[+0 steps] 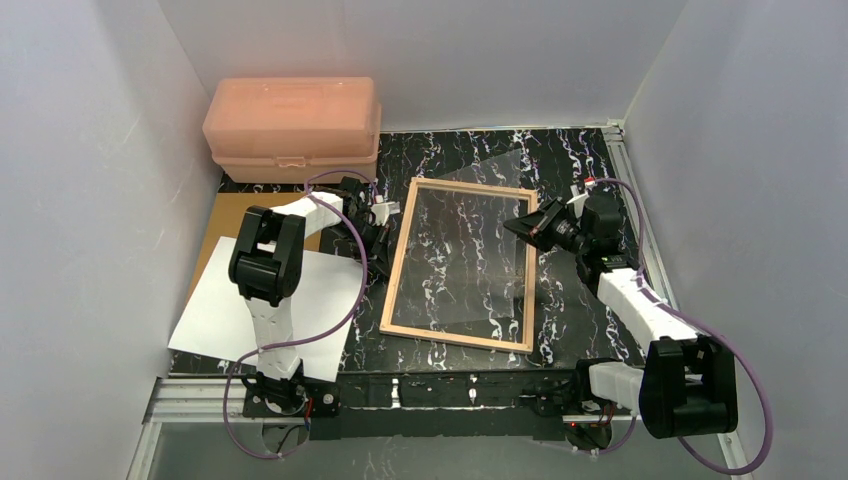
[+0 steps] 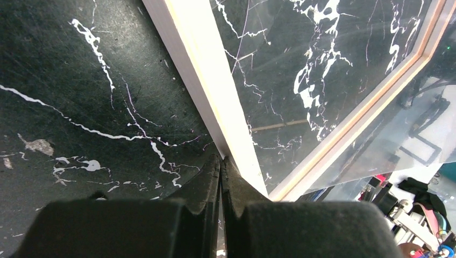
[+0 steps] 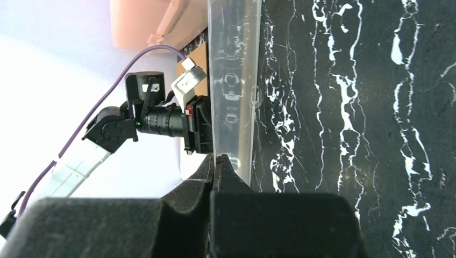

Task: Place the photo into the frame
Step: Place the photo frame item in the photo frame.

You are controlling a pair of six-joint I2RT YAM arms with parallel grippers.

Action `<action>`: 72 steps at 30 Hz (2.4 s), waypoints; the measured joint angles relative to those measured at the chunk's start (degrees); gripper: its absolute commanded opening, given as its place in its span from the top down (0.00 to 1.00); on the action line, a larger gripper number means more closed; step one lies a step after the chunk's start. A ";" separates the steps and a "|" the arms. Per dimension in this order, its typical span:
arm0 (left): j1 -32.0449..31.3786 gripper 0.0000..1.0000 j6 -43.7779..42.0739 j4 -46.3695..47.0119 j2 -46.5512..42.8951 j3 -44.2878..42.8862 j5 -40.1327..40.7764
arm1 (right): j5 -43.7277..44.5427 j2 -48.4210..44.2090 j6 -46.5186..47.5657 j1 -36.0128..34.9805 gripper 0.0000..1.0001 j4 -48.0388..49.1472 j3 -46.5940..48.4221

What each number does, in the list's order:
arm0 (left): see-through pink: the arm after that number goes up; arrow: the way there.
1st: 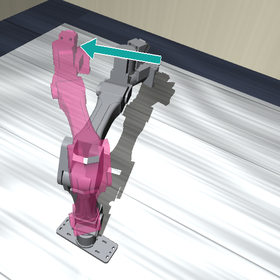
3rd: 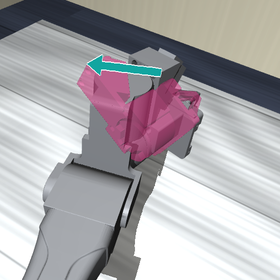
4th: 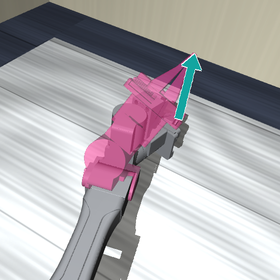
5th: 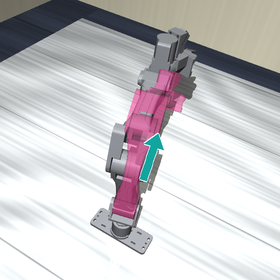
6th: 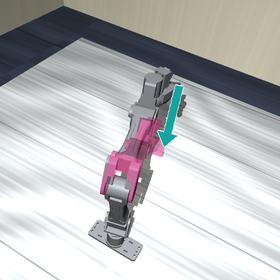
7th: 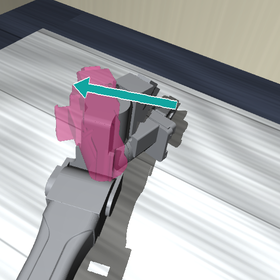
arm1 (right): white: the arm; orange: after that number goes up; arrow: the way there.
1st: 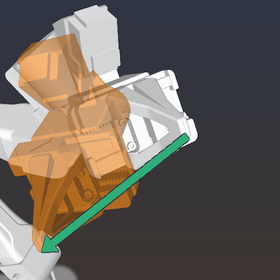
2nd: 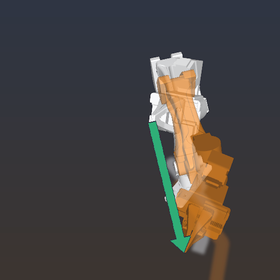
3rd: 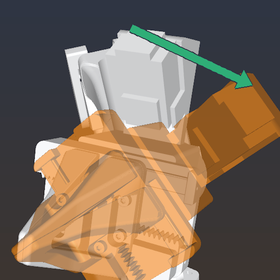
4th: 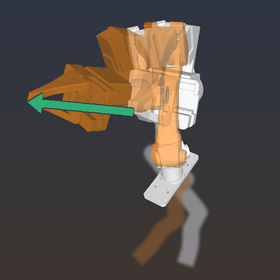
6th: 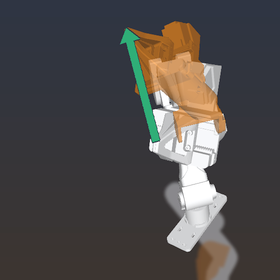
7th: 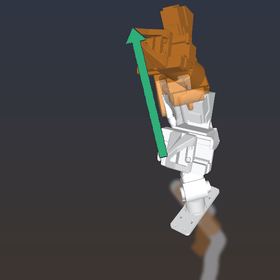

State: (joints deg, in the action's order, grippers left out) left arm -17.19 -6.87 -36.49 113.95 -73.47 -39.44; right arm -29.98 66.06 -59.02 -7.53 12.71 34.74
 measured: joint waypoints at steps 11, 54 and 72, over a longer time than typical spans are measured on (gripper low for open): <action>0.13 1.00 -0.15 -0.02 0.00 0.00 0.17 | 0.24 0.59 -2.80 -1.86 0.99 4.17 0.37; 0.15 1.00 -0.85 -1.25 0.02 -0.02 0.85 | 3.30 4.31 11.52 -2.60 0.99 -5.75 5.35; 0.20 1.00 -1.01 -1.79 0.02 -0.02 0.85 | 5.18 5.09 12.79 -2.80 0.99 -5.97 4.00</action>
State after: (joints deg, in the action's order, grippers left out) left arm -16.99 -7.88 -38.28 113.97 -73.49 -38.59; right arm -24.80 71.16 -46.24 -10.33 6.74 38.74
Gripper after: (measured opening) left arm 0.007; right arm 0.031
